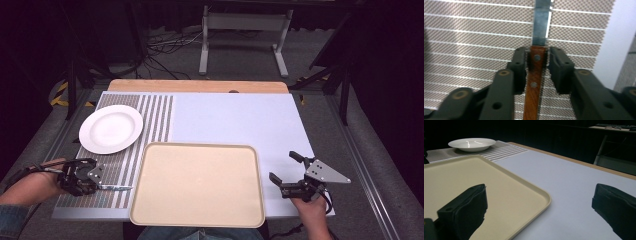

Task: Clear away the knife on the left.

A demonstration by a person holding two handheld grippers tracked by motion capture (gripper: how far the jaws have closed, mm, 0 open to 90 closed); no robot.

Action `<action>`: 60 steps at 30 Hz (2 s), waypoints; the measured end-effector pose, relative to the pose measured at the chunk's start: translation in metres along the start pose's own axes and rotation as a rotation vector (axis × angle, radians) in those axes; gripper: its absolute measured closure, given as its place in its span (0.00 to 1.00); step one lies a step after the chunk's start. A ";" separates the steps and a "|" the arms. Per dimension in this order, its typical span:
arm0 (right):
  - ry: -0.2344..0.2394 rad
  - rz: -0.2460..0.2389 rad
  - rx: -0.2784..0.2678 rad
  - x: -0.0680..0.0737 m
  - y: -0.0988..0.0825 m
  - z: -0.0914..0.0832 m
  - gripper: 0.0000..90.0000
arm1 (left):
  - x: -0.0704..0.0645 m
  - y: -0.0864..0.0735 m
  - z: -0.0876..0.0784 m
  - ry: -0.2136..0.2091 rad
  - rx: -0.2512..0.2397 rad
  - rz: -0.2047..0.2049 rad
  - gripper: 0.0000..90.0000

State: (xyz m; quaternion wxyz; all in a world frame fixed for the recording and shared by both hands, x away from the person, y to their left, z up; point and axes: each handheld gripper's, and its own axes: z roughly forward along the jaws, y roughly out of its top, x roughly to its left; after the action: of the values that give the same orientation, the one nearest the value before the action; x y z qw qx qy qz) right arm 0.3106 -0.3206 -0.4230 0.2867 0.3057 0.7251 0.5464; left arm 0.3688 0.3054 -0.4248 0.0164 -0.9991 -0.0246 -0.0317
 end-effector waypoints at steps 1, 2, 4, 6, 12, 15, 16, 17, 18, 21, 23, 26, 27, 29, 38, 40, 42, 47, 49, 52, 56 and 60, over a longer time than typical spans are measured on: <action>0.002 0.000 -0.001 0.000 0.000 0.000 0.01 | 0.000 0.000 0.000 -0.006 0.008 0.008 0.80; 0.002 0.000 -0.001 0.000 0.000 0.000 0.01 | -0.001 0.001 0.000 -0.017 0.008 0.010 0.83; 0.005 0.001 -0.001 0.000 0.000 0.000 0.01 | -0.001 0.001 0.000 -0.018 0.014 0.028 0.85; 0.005 0.001 -0.001 0.000 0.000 0.000 0.01 | 0.000 0.001 0.000 -0.023 0.013 0.037 0.86; 0.015 0.002 -0.003 0.001 0.000 0.000 0.01 | 0.001 0.002 0.001 -0.039 0.016 0.038 0.86; 0.017 0.005 0.000 0.001 0.000 0.000 0.01 | 0.002 0.002 0.000 -0.031 0.017 0.052 0.86; 0.018 0.005 0.000 0.001 0.000 0.000 0.01 | 0.002 0.001 0.001 -0.038 0.002 0.051 0.86; 0.018 0.004 0.000 0.001 0.000 0.000 0.01 | 0.002 0.001 0.001 -0.039 -0.002 0.054 0.86; 0.019 0.005 0.000 0.001 0.000 0.000 0.01 | 0.002 0.001 0.000 -0.035 0.010 0.048 0.86; 0.019 0.006 -0.001 0.001 0.000 0.000 0.01 | 0.003 0.000 0.000 -0.042 0.004 0.039 0.87; 0.021 0.006 0.000 0.001 0.000 0.001 0.01 | 0.004 0.000 -0.001 -0.044 0.007 0.042 0.87; 0.021 0.007 0.005 0.001 0.000 0.002 0.01 | 0.003 -0.003 -0.007 -0.028 -0.003 0.015 0.87; 0.021 0.007 0.005 0.001 0.000 0.002 0.01 | 0.003 -0.003 -0.007 -0.028 -0.003 0.015 0.87; 0.023 0.009 0.005 0.001 0.000 0.002 0.01 | 0.004 -0.005 -0.015 -0.009 -0.011 0.008 0.87; 0.023 0.007 0.003 0.001 0.000 0.001 0.01 | 0.004 -0.006 -0.053 0.069 -0.101 -0.083 0.87; 0.021 0.007 0.004 0.001 0.000 0.001 0.01 | 0.007 -0.006 -0.057 0.061 -0.121 -0.125 0.86; 0.024 0.008 0.003 0.000 0.000 0.001 0.01 | 0.011 -0.006 -0.059 0.035 -0.151 -0.239 0.86; 0.024 0.019 -0.002 -0.001 -0.001 0.000 0.01 | 0.016 -0.007 -0.065 -0.028 -0.237 -0.381 0.86; 0.024 0.017 -0.003 -0.001 -0.001 0.000 0.01 | 0.016 -0.006 -0.066 -0.037 -0.253 -0.392 0.86; 0.024 0.020 -0.002 -0.001 -0.001 0.001 0.01 | 0.015 -0.003 -0.069 -0.048 -0.296 -0.425 0.86; 0.025 0.025 -0.005 -0.001 -0.001 0.000 0.01 | 0.014 0.001 -0.073 -0.063 -0.340 -0.471 0.86; 0.024 0.030 -0.003 -0.001 -0.001 0.000 0.01 | 0.012 0.005 -0.078 -0.078 -0.394 -0.522 0.86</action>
State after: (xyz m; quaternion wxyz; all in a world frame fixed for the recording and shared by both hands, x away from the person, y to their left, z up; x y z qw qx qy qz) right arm 0.3114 -0.3218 -0.4238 0.2702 0.3094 0.7231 0.5554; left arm 0.3766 0.2982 -0.3467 -0.1866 -0.9435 -0.2739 -0.0008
